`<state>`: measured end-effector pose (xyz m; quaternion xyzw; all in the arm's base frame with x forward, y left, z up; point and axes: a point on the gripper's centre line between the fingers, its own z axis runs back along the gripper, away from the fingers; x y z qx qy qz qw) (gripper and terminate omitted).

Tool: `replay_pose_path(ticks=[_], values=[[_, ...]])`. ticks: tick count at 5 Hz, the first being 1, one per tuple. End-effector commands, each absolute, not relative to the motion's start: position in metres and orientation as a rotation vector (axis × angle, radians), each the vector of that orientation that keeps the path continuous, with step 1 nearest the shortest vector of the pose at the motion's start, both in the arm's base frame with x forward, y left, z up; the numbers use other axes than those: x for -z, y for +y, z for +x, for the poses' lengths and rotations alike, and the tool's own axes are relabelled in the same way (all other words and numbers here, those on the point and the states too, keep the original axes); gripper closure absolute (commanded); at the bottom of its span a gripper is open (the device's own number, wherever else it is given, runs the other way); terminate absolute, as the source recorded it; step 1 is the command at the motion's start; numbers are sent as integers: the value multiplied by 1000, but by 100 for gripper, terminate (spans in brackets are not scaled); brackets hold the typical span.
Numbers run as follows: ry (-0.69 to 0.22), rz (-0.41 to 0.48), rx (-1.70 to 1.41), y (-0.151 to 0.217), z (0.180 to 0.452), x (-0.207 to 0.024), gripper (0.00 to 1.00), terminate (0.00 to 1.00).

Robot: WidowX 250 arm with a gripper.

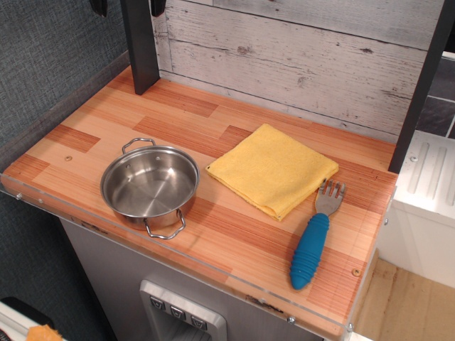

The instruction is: Move the yellow cloth to the back left corner of the table.

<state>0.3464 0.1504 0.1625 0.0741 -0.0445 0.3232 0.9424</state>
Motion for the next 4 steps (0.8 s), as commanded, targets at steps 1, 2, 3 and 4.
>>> replay_pose_path(ticks=[1, 2, 3, 4], values=[[-91, 151, -659, 150, 346, -163, 0, 0], [-81, 167, -576, 124, 353, -151, 0, 0], [-88, 170, -490, 97, 357, -139, 0, 0], [-91, 178, -379, 65, 358, -125, 0, 0]])
